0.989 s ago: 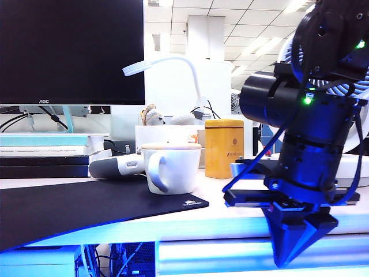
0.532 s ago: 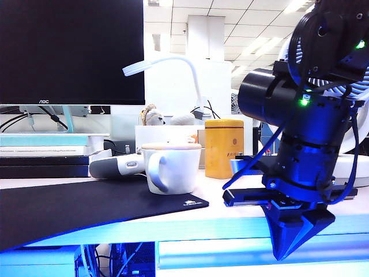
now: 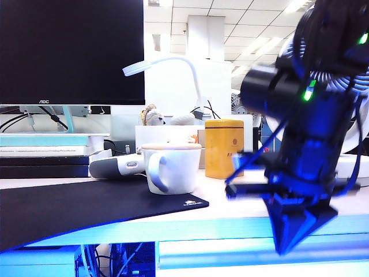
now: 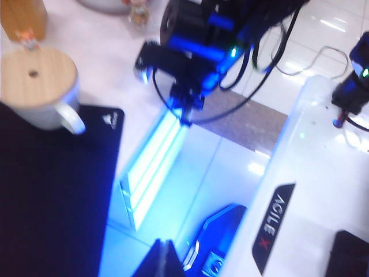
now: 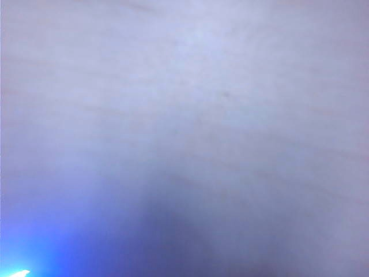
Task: Open the drawer, place the cleaning sponge inside, then close the drawer.
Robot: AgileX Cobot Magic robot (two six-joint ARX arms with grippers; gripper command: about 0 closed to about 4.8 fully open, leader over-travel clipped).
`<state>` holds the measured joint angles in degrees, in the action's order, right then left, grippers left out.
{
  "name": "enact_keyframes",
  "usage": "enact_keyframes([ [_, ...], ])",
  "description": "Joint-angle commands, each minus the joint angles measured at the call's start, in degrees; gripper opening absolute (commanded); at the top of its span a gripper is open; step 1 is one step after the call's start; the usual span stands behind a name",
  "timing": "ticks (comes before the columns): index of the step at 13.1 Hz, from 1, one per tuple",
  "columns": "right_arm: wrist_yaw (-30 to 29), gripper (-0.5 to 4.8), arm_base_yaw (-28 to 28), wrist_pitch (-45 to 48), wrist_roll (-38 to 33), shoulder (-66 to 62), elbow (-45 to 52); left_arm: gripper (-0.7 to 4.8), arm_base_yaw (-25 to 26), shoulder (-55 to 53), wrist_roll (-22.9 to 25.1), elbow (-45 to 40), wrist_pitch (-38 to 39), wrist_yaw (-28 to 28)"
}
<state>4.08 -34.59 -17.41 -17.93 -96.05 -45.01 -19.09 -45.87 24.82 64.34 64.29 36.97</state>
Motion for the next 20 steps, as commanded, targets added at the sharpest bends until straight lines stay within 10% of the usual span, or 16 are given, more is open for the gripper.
enact_keyframes([
  [1, 0.55, -0.03, -0.04, -0.33, 0.50, 4.92, -0.22, -0.05, -0.02, 0.11, 0.20, 0.20, 0.46, 0.35],
  [10, -4.94, -0.03, -0.24, 1.60, 2.89, 39.12, -0.22, -0.05, -0.02, 2.60, -0.24, 0.22, 0.74, 0.28],
  [13, -3.80, -0.03, -0.31, 1.62, 16.00, 56.35, 1.64, -0.05, -0.02, 8.59, -4.09, 0.20, 1.27, -0.20],
  [20, 3.26, -0.03, -0.26, 2.23, 15.96, 83.06, 24.65, -0.05, -0.02, 21.66, -4.59, -3.85, 0.20, -7.41],
])
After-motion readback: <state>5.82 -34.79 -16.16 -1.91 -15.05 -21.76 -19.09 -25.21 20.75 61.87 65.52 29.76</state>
